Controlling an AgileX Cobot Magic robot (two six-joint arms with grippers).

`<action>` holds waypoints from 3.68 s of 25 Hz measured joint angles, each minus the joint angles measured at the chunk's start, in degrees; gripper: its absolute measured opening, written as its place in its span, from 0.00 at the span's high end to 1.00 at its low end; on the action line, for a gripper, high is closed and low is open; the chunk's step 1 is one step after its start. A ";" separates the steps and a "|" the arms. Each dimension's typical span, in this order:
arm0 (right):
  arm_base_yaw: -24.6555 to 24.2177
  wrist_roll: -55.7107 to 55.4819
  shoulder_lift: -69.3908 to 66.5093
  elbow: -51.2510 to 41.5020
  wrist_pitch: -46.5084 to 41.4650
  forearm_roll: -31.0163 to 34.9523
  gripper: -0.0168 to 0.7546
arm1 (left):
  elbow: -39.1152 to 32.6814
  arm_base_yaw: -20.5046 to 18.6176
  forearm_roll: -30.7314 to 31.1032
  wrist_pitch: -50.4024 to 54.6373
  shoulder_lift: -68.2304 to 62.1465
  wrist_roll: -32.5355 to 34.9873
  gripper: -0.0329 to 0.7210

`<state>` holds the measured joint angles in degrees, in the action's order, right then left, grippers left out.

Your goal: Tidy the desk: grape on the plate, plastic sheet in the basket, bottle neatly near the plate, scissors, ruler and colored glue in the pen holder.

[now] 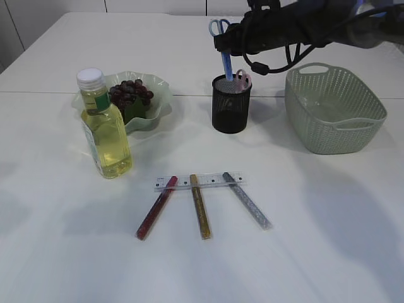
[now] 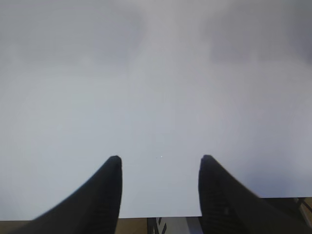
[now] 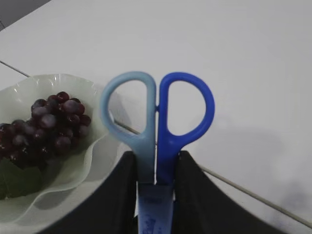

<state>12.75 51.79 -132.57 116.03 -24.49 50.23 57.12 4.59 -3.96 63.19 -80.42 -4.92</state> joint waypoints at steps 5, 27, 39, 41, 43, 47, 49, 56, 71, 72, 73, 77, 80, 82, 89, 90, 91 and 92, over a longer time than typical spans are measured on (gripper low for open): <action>0.00 1.99 -1.07 0.00 0.50 0.72 0.72 | 0.00 0.00 0.00 0.00 0.00 0.00 0.47; 0.00 2.53 -0.88 0.00 -1.58 2.43 0.59 | 0.00 0.00 0.00 0.04 0.00 0.00 0.48; 3.15 -31.23 18.78 0.00 -22.96 -39.96 0.59 | 0.00 0.00 0.00 -0.32 0.00 0.00 0.48; 4.88 -32.66 20.91 0.00 -26.56 -43.54 0.59 | 0.00 0.00 0.00 -0.79 0.00 0.00 0.48; 6.91 -33.05 22.14 0.25 -29.99 -45.13 0.59 | 0.00 0.00 0.04 -1.14 0.00 0.00 0.48; 11.43 -30.24 22.46 -0.23 -38.96 -46.92 0.59 | 0.00 0.00 0.13 -2.12 0.00 0.00 0.48; 13.69 -27.15 22.46 -1.65 -41.12 -47.26 0.59 | 0.00 0.00 0.27 -2.75 0.00 0.00 0.48; 19.02 -15.99 19.48 -4.24 -44.62 -47.50 0.58 | 0.00 0.00 0.39 -4.90 0.00 0.00 0.48; 19.66 1.86 6.75 -4.34 -43.59 -50.23 0.47 | 0.00 0.00 0.50 -12.21 0.00 0.00 0.48; 19.66 2.12 6.09 -4.34 -42.94 -50.23 0.47 | 0.00 0.00 0.50 -12.71 0.00 0.00 0.48; 19.66 2.34 5.28 -4.34 -42.24 -50.23 0.47 | 0.00 0.00 0.61 -13.17 0.00 0.00 0.48; 19.66 2.72 2.89 -4.34 -41.63 -50.23 0.44 | 0.00 0.00 0.83 -13.55 0.00 0.00 0.48; 19.66 2.72 1.43 -4.34 -41.31 -50.97 0.40 | 0.00 0.00 0.83 -14.26 0.00 0.00 0.48; 19.66 2.88 0.54 -4.34 -40.93 -51.60 0.39 | 0.00 0.00 0.83 -14.37 0.00 0.00 0.48; 19.66 3.73 -1.61 -4.34 -39.93 -51.73 0.38 | 0.00 0.00 0.95 -14.51 0.00 0.00 0.48; 19.66 3.80 -2.04 -4.34 -39.89 -51.73 0.38 | 0.00 0.00 0.95 -14.51 0.00 0.00 0.48; 19.66 3.80 -2.44 -4.34 -39.79 -51.73 0.38 | 0.00 0.00 0.95 -14.51 0.00 0.00 0.48; 19.66 3.80 -2.72 -4.34 -39.79 -51.73 0.37 | 0.00 0.00 1.06 -14.51 0.00 0.00 0.48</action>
<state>32.41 55.59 -135.29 111.70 -64.28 -1.50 57.12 4.59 -2.90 48.68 -80.42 -4.92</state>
